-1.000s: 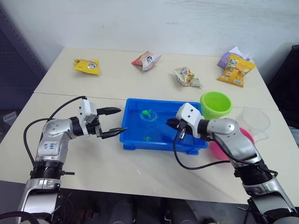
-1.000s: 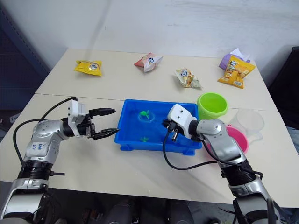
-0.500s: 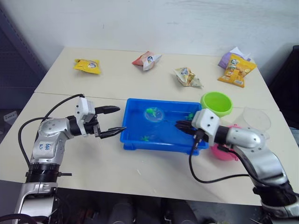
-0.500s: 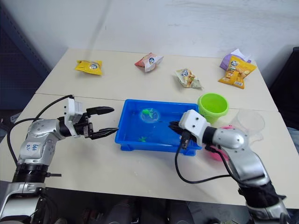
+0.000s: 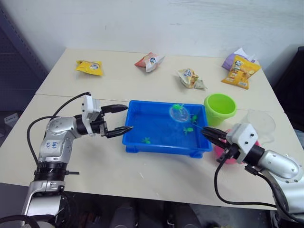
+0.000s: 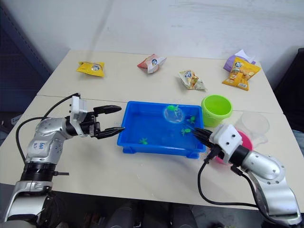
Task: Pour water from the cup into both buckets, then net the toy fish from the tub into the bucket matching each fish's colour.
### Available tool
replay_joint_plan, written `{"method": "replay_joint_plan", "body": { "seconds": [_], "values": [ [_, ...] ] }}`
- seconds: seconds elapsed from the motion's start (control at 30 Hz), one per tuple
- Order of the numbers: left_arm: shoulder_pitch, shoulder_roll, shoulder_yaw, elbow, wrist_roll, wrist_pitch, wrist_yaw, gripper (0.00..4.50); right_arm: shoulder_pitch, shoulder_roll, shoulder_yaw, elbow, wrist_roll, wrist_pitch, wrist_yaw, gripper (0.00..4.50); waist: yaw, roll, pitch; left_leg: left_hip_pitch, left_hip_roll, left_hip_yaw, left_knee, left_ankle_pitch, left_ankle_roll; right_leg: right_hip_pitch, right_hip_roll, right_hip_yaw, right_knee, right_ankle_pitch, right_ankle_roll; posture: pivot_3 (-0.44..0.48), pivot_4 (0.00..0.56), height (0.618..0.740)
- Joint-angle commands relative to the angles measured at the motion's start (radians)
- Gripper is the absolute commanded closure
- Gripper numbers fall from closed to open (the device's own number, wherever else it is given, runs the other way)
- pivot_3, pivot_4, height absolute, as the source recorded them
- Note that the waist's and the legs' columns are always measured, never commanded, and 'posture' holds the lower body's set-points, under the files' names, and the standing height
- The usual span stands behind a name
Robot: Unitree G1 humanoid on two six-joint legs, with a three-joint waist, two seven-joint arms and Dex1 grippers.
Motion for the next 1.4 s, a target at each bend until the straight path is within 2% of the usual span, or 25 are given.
{"method": "replay_joint_plan", "body": {
  "seconds": [0.03, 0.17, 0.37, 0.53, 0.7, 0.9, 1.0, 1.27, 1.4],
  "values": [
    [-0.033, -0.023, -0.019, -0.002, 0.014, -0.030, -0.007, 0.04, 0.016, -0.028, -0.068, -0.007, 0.001, -0.059, 0.003, 4.50, 0.000, 0.000, 0.000, 0.000, 0.000, 0.000, 0.000, 0.000, 0.000, 0.000, 0.000, 0.000, 0.000, 0.000, 0.000, 0.000, 0.150, 0.738],
    [-0.055, -0.055, -0.038, -0.004, 0.021, -0.029, 0.003, 0.04, 0.021, -0.062, -0.126, 0.025, -0.002, -0.103, 0.010, 4.50, 0.002, 0.000, 0.000, 0.000, 0.000, 0.000, 0.000, 0.000, 0.000, 0.000, 0.000, 0.000, 0.000, 0.000, 0.000, 0.000, 0.150, 0.738],
    [-0.072, -0.089, -0.059, -0.015, 0.026, -0.022, 0.014, 0.04, -0.006, -0.132, -0.217, 0.160, -0.038, -0.210, 0.011, 4.50, 0.000, 0.000, 0.000, 0.000, 0.000, 0.001, 0.000, 0.000, 0.000, 0.000, 0.000, 0.000, 0.000, 0.000, 0.000, 0.000, 0.150, 0.738],
    [-0.073, -0.108, -0.071, -0.032, 0.029, -0.014, 0.025, 0.04, -0.093, -0.251, -0.253, 0.442, -0.172, -0.432, -0.028, 4.50, 0.001, 0.000, 0.000, 0.001, 0.000, 0.001, 0.001, 0.000, 0.000, 0.000, 0.000, 0.001, 0.001, 0.000, 0.000, 0.000, 0.150, 0.738],
    [-0.075, -0.114, -0.075, -0.038, 0.029, -0.011, 0.031, 0.04, -0.153, -0.356, -0.203, 0.664, -0.311, -0.644, -0.081, 4.50, 0.001, 0.000, 0.000, 0.001, 0.000, 0.001, 0.001, 0.001, 0.000, 0.000, 0.001, 0.001, 0.000, 0.000, 0.001, 0.000, 0.150, 0.738],
    [-0.081, -0.120, -0.074, -0.027, 0.029, -0.018, 0.041, 0.04, -0.195, -0.466, -0.135, 0.813, -0.499, -0.829, -0.195, 4.50, -0.002, 0.000, 0.000, 0.001, 0.000, 0.003, 0.002, 0.001, 0.000, 0.000, 0.001, 0.002, 0.001, 0.000, 0.001, 0.000, 0.150, 0.738],
    [-0.085, -0.128, -0.075, -0.014, 0.030, -0.024, 0.043, 0.04, -0.228, -0.505, -0.103, 0.842, -0.658, -0.879, -0.352, 4.50, -0.003, 0.000, 0.000, 0.001, 0.000, 0.003, 0.002, 0.001, -0.001, 0.000, 0.001, 0.002, 0.001, 0.000, 0.001, 0.000, 0.150, 0.738],
    [-0.090, -0.144, -0.077, 0.018, 0.033, -0.047, 0.033, 0.04, -0.280, -0.536, -0.006, 0.871, -0.780, -0.914, -0.475, 4.50, -0.001, 0.000, 0.000, 0.001, 0.000, 0.003, 0.002, 0.002, -0.002, 0.000, 0.001, 0.002, 0.001, 0.000, 0.001, 0.000, 0.150, 0.738],
    [-0.100, -0.156, -0.082, 0.031, 0.038, -0.052, 0.035, 0.04, -0.294, -0.574, 0.039, 0.901, -0.909, -0.976, -0.627, 4.50, -0.001, 0.001, 0.000, 0.001, 0.000, 0.003, 0.002, 0.002, -0.002, 0.000, 0.001, 0.002, 0.001, 0.000, 0.001, 0.000, 0.150, 0.738]
  ]
}}
